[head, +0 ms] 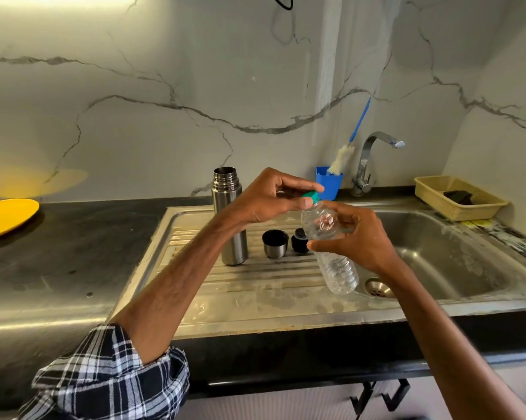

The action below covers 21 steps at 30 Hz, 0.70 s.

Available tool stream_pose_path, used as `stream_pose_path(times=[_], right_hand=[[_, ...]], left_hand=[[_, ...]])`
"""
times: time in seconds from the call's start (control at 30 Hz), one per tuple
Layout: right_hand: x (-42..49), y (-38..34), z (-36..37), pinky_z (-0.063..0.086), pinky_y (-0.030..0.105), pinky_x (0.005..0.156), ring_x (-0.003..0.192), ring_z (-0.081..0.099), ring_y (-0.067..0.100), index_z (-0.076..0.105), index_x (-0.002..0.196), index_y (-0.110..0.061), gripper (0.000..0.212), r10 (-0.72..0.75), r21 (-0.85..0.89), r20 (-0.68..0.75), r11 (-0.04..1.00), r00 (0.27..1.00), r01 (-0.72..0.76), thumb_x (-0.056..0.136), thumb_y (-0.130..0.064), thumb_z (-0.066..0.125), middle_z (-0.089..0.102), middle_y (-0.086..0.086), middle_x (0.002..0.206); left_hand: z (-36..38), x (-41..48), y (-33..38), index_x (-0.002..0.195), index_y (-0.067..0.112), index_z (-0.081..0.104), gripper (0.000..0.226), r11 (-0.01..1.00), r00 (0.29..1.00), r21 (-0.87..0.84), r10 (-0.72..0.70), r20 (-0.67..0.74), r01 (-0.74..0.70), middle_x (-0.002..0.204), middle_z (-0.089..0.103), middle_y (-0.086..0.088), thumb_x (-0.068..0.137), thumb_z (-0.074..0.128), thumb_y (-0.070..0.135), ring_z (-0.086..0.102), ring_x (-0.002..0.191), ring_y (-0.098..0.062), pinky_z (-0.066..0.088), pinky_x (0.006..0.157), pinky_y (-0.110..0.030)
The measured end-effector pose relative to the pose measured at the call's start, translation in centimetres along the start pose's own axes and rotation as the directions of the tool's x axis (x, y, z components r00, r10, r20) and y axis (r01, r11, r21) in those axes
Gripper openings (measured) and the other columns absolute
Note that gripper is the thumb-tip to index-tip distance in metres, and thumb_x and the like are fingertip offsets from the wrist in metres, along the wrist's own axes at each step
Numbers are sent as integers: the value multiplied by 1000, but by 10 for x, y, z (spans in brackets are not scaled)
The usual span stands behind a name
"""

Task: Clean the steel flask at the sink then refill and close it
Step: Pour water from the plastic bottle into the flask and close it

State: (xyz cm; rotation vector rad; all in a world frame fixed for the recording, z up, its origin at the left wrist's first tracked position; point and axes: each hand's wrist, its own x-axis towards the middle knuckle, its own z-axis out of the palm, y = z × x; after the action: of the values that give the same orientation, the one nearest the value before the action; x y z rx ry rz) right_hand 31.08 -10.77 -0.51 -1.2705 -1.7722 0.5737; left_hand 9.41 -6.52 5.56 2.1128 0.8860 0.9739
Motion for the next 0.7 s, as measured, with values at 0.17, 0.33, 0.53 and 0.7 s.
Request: stream_pose_path(times=[0.17,0.33,0.53,0.7], right_hand=[[2,0,3,56,33,95,102,70,4,60,135,-26,80,2,72,12,997,1000,-3,62,-31,94,74,-10,111],[-2,-11,15,54,10,77,87,68,-1,60,134,-30,80,-70,-71,-236,996,969,54,62,-34,95,70,-15,99],[2,-15,-3,59,35,91,94,72,6,66,128,-21,68,-73,93,34,993,997,70,65,-20,93,77,-9,102],[21,-17,-32,52,51,100,111,69,33,65,124,-5,61,-109,302,455,953,884,-38,67,5,84,72,14,117]], left_hand=[[-5,3,1,126,5,69,37,999,999,-15,35,-3,-35,122,73,-1,90,75,8,69,111,-7,53,90,-17],[13,-1,-1,108,10,78,31,998,964,-57,-3,-265,-13,94,79,-1,82,84,27,75,76,-20,60,65,-23],[1,2,4,116,3,74,30,997,991,23,73,-116,-71,107,77,-9,88,78,12,75,86,-27,58,67,-19],[-12,0,18,126,-2,67,35,967,965,45,245,93,-250,108,72,7,92,72,5,71,98,-6,55,83,-19]])
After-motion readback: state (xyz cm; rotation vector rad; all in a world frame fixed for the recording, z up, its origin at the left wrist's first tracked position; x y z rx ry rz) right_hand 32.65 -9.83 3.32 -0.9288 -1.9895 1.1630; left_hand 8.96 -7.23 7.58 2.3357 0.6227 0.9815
